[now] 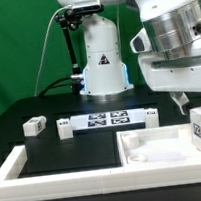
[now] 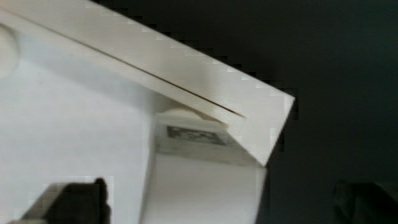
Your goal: Assemble one leg
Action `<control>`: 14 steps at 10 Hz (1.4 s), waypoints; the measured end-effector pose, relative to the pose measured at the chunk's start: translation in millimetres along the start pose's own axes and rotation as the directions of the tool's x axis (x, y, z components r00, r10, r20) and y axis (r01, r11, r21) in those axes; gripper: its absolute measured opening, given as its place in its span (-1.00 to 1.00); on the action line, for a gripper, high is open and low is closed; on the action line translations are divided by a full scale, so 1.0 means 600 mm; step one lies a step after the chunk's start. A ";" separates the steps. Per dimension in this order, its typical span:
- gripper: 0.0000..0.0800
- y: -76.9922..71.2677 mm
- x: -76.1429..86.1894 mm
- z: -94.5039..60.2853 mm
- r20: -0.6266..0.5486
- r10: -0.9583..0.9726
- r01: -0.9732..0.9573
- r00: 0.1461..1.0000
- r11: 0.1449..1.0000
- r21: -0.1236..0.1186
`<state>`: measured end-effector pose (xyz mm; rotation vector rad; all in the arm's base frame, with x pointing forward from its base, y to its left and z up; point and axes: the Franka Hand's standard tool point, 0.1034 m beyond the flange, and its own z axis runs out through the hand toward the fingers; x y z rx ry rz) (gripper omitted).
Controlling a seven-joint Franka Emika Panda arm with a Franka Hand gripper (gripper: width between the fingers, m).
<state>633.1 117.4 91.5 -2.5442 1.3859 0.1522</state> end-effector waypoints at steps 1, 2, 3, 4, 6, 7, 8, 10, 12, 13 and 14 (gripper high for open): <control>0.60 -0.001 0.000 0.000 -0.008 -0.150 0.150 0.989 0.989 -0.009; 0.62 0.001 0.003 0.001 -0.012 -0.296 0.295 0.955 0.955 -0.020; 0.62 0.001 0.002 0.000 -0.020 -0.411 0.410 0.912 0.911 -0.036; 0.62 -0.003 -0.003 0.002 -0.035 -0.515 0.512 0.856 0.856 -0.066; 0.62 -0.011 -0.009 0.004 -0.039 -0.720 0.714 0.693 0.692 -0.108; 0.62 -0.015 -0.011 0.008 -0.032 -0.769 0.761 0.639 0.637 -0.122; 0.62 -0.016 -0.014 0.010 -0.021 -0.828 0.819 0.561 0.558 -0.133; 0.62 -0.010 -0.008 0.013 0.006 -0.915 0.907 0.403 0.399 -0.135; 0.62 -0.010 -0.008 0.013 0.013 -0.934 0.926 0.357 0.352 -0.134; 0.62 -0.010 -0.008 0.013 0.013 -0.934 0.927 0.356 0.352 -0.134; 0.62 -0.010 -0.008 0.013 0.013 -0.934 0.927 0.356 0.351 -0.134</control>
Offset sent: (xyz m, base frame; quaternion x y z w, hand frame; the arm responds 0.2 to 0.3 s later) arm 0.0036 0.0005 0.0008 -0.0730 0.0839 -0.2796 0.9537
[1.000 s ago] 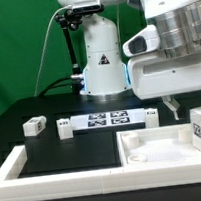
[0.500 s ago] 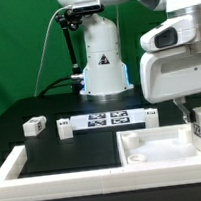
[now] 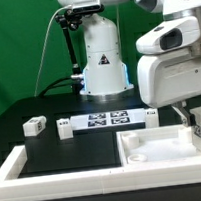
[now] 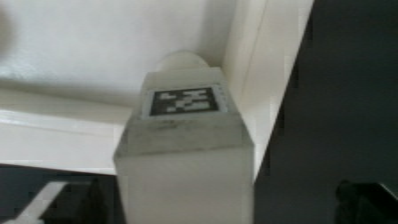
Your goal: Assemble one leg
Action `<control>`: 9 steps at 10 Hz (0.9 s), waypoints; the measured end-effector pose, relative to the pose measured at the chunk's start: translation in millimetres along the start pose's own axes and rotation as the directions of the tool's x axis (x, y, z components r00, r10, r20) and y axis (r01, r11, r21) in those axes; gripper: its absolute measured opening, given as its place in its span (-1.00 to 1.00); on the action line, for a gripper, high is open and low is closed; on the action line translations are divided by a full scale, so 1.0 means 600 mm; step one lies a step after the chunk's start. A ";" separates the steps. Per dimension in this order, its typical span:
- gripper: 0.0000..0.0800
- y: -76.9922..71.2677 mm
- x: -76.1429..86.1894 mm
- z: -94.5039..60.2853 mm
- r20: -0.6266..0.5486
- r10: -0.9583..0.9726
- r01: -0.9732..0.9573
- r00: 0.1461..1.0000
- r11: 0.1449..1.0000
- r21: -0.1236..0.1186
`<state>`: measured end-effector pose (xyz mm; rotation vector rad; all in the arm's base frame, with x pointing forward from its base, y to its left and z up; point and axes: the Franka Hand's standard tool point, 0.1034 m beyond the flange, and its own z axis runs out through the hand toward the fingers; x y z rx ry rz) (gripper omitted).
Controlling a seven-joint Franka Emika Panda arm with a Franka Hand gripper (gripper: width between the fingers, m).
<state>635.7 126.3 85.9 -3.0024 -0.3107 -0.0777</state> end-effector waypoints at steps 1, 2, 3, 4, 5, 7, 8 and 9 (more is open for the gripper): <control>0.31 0.000 0.000 0.000 0.000 0.000 0.000 1.000 1.000 0.000; 0.31 0.000 0.000 0.000 0.000 0.000 0.000 1.000 1.000 0.000; -0.04 0.000 0.000 0.000 0.000 0.000 0.000 1.000 1.000 0.000; -0.26 0.002 0.000 0.000 0.000 0.001 -0.001 1.000 1.000 -0.001; -0.26 0.003 0.000 0.000 0.000 0.002 -0.002 1.000 1.000 -0.002; -0.26 0.004 0.000 0.000 -0.001 0.024 -0.024 1.000 1.000 -0.002; -0.26 0.005 0.000 -0.001 -0.001 0.039 -0.039 0.999 0.999 -0.002; -0.26 0.006 0.001 -0.001 -0.002 0.093 -0.093 0.996 0.996 -0.002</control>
Offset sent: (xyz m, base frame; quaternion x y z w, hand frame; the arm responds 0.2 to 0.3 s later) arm 0.0000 0.0000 0.0000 0.0000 0.0000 0.0000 1.0000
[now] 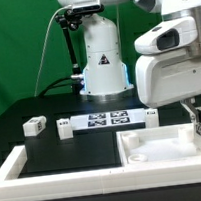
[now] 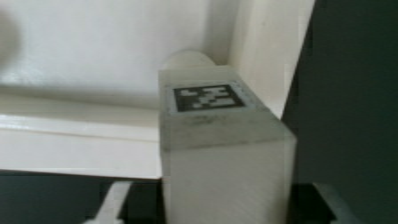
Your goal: Assemble one leg
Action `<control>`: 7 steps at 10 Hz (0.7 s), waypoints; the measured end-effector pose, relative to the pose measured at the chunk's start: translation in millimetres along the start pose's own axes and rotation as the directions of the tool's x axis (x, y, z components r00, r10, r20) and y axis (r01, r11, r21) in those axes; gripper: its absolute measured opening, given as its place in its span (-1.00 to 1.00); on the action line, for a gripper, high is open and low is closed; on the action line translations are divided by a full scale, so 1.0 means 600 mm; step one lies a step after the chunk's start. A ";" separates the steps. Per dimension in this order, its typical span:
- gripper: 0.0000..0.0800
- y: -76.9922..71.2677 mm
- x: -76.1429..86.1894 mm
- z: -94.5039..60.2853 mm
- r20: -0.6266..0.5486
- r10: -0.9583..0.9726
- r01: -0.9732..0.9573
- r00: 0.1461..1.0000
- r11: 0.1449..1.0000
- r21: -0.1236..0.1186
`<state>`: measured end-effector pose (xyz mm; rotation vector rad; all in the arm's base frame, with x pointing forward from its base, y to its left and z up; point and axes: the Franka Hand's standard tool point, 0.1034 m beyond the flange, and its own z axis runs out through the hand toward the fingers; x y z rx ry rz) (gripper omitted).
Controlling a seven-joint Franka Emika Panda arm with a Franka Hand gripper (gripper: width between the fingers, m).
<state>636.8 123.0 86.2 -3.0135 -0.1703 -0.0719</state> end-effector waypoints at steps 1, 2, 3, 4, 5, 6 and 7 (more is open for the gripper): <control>-0.26 0.001 0.001 -0.001 -0.002 0.086 -0.086 0.996 0.996 -0.001; -0.26 0.005 0.000 -0.004 -0.013 0.254 -0.254 0.967 0.967 -0.004; -0.26 0.006 -0.005 -0.003 -0.025 0.368 -0.368 0.929 0.930 -0.004; -0.26 0.008 -0.006 -0.002 -0.032 0.456 -0.456 0.890 0.890 -0.001; -0.26 0.013 -0.007 0.000 -0.038 0.579 -0.579 0.815 0.815 0.011; -0.26 0.018 -0.006 0.000 -0.037 0.668 -0.667 0.744 0.744 0.023; -0.26 0.020 -0.006 0.000 -0.033 0.712 -0.712 0.701 0.702 0.031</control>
Offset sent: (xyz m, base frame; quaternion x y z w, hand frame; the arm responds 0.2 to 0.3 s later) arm -0.0129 -0.0028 -0.0037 -0.0146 0.0210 0.2518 0.9674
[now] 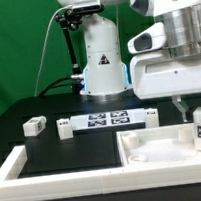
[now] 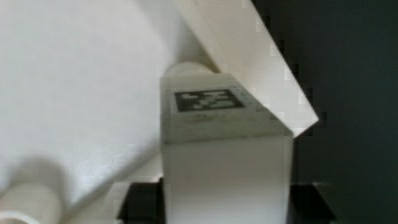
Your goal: Assemble one leg
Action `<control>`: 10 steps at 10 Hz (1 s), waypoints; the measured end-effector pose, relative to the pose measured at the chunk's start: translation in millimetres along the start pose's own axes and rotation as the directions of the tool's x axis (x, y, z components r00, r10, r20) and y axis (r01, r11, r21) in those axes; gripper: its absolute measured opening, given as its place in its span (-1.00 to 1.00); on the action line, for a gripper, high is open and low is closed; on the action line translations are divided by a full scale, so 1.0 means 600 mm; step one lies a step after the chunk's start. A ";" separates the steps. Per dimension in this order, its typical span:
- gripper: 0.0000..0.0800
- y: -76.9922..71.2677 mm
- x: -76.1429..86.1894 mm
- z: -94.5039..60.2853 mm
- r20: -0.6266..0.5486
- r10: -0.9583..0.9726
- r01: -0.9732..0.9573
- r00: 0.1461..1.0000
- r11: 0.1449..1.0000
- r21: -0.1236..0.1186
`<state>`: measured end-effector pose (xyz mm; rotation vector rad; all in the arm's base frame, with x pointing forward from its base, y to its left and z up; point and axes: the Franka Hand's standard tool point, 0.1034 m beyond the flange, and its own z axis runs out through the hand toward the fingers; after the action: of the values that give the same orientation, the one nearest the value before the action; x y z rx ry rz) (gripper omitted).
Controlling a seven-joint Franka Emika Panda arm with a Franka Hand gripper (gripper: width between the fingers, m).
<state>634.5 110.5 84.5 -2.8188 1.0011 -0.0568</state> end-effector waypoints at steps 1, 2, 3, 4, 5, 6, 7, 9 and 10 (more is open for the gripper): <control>-0.26 0.003 0.002 0.000 0.004 0.124 -0.124 0.992 0.992 0.005; -0.26 0.004 0.002 0.000 0.004 0.237 -0.237 0.972 0.972 0.003; -0.26 0.006 0.003 0.000 0.002 0.330 -0.330 0.944 0.944 -0.001; -0.26 0.009 0.003 0.000 0.010 0.453 -0.453 0.891 0.892 -0.001; -0.26 0.009 0.000 0.000 0.014 0.548 -0.548 0.837 0.837 -0.002; -0.26 0.009 -0.003 0.000 0.020 0.666 -0.667 0.745 0.745 -0.007; -0.26 0.010 -0.003 0.001 0.020 0.741 -0.741 0.671 0.671 -0.009; -0.26 0.012 -0.002 0.000 0.029 0.792 -0.792 0.610 0.610 -0.013; -0.26 0.011 -0.003 0.001 0.029 0.789 -0.789 0.614 0.615 -0.013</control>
Offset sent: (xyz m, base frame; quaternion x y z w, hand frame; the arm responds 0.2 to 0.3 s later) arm -0.0023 -0.0019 -0.0044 -0.0005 -0.0002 0.3130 0.9498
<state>628.8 106.5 83.1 -2.0857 2.1250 0.0915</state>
